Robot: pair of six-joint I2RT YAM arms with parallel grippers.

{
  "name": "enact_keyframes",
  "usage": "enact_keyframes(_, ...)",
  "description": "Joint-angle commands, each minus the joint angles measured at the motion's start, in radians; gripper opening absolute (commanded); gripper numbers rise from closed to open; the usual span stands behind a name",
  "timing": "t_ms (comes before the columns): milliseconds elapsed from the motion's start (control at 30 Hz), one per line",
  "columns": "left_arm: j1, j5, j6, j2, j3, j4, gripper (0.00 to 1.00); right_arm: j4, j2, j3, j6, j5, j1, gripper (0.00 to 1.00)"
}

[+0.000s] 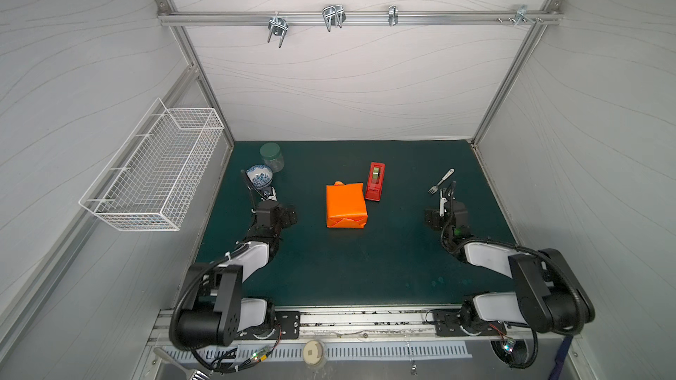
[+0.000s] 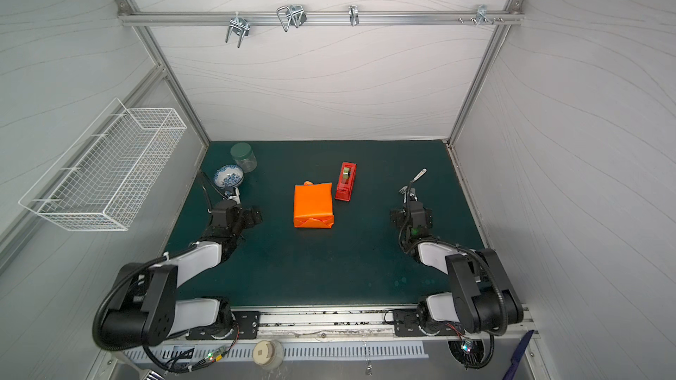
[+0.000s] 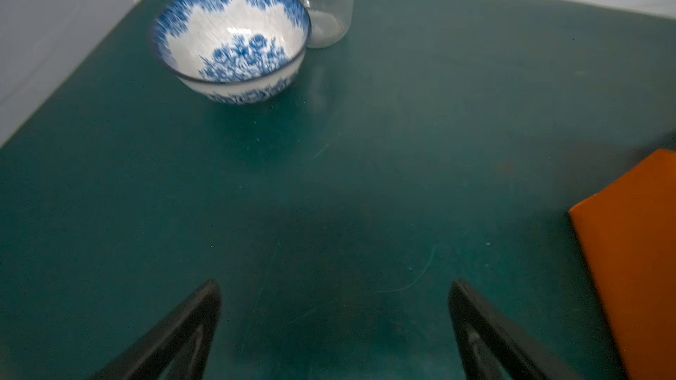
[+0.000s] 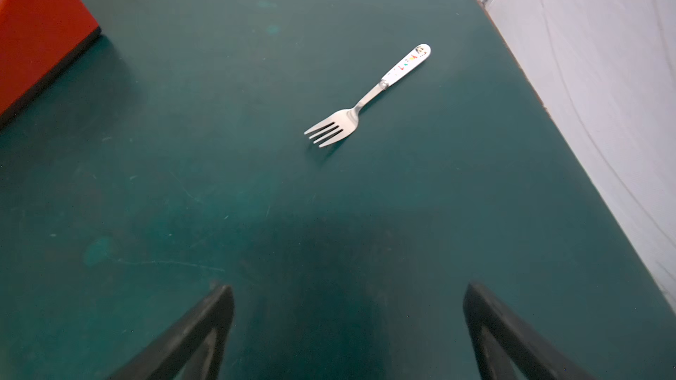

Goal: Wrap the gift box in paper

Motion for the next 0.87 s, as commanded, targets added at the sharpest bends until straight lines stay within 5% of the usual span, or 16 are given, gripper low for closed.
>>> enact_keyframes(0, 0.02, 0.074, 0.089, 0.048, 0.064, 0.213, 0.99, 0.284, 0.046, -0.003, -0.011, -0.117, -0.049, 0.99)
enact_keyframes(133, 0.039, 0.118, 0.084, 0.065, 0.101, 0.15, 0.98, 0.475, 0.22, -0.01, 0.027, -0.212, -0.109, 0.99)
enact_keyframes(167, 0.04, 0.139, 0.103, 0.07, 0.106, 0.149, 0.98, 0.361, 0.187, 0.015, 0.031, -0.219, -0.109, 0.99)
enact_keyframes(267, 0.04, 0.144, 0.128, 0.193, 0.006, 0.473, 0.98, 0.299, 0.21, 0.071, 0.028, -0.207, -0.107, 0.99)
enact_keyframes(333, 0.044, 0.127, 0.112, 0.169, 0.05, 0.327, 0.99, 0.242, 0.196, 0.09, 0.042, -0.221, -0.115, 0.99)
enact_keyframes(433, 0.044, 0.048, 0.082, 0.196, 0.045, 0.387, 0.99, 0.239, 0.195, 0.088, 0.047, -0.201, -0.114, 0.99)
enact_keyframes(833, 0.044, 0.045, 0.082, 0.195, 0.041, 0.391, 0.99, 0.241, 0.202, 0.093, 0.045, -0.185, -0.106, 0.99)
